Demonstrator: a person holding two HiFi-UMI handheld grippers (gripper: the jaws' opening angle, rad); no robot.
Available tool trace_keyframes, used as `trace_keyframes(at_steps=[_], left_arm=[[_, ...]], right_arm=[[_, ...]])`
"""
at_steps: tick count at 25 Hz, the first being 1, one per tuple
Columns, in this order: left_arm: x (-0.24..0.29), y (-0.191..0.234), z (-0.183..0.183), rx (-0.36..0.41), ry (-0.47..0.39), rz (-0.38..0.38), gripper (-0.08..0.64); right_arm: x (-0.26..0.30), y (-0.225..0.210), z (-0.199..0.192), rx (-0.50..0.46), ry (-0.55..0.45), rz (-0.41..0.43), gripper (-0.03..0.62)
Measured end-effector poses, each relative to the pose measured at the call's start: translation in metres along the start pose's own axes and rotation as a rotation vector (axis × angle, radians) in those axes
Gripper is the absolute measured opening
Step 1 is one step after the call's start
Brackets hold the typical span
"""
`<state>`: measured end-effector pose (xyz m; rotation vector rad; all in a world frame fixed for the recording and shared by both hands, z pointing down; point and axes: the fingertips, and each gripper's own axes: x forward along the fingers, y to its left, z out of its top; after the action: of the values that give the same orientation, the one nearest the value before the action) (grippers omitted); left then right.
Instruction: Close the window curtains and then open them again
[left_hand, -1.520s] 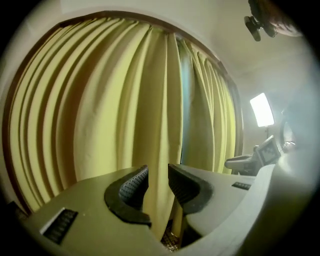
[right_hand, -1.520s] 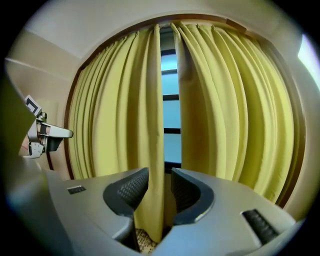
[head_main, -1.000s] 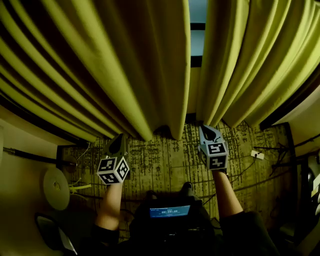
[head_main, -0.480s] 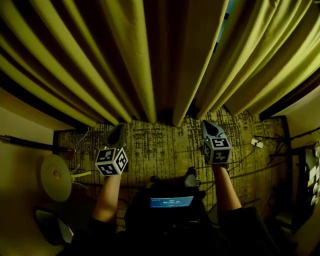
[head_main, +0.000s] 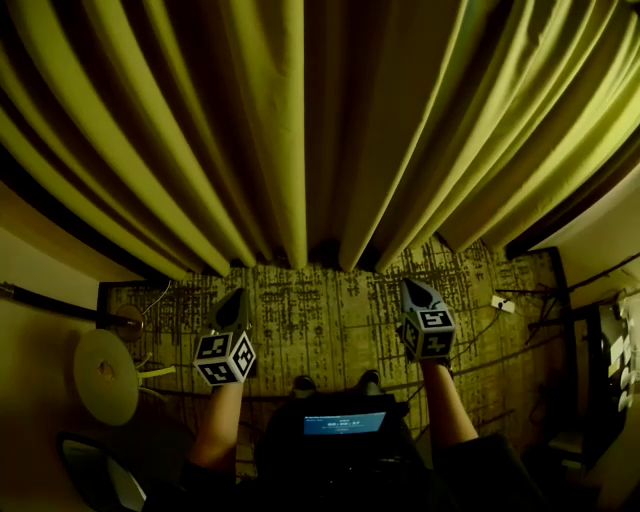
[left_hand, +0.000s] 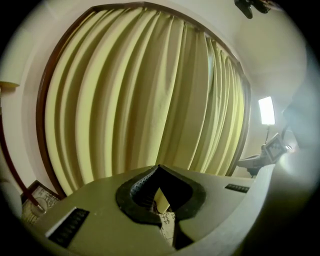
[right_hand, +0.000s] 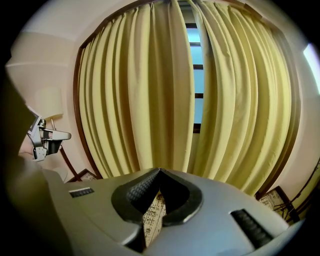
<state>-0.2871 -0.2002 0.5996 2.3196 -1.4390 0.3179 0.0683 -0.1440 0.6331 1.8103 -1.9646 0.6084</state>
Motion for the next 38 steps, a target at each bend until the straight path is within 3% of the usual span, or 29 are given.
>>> trace_keyframes(at_steps=[5,16,38], left_arm=[[-0.006,-0.019,-0.017,-0.040,0.004,0.033,-0.006],[-0.003,-0.085,-0.030,-0.043,0.035,0.018,-0.006],[-0.005,-0.134,-0.028,-0.024,0.021,0.005,-0.006]], right_arm=[[-0.004,-0.021,-0.007,0.009,-0.009,0.029,0.015],[-0.019,-0.066,-0.026,0.030,-0.015,0.048,0.015],[-0.040,-0.089,-0.047,0.054,-0.027,0.073,0.015]])
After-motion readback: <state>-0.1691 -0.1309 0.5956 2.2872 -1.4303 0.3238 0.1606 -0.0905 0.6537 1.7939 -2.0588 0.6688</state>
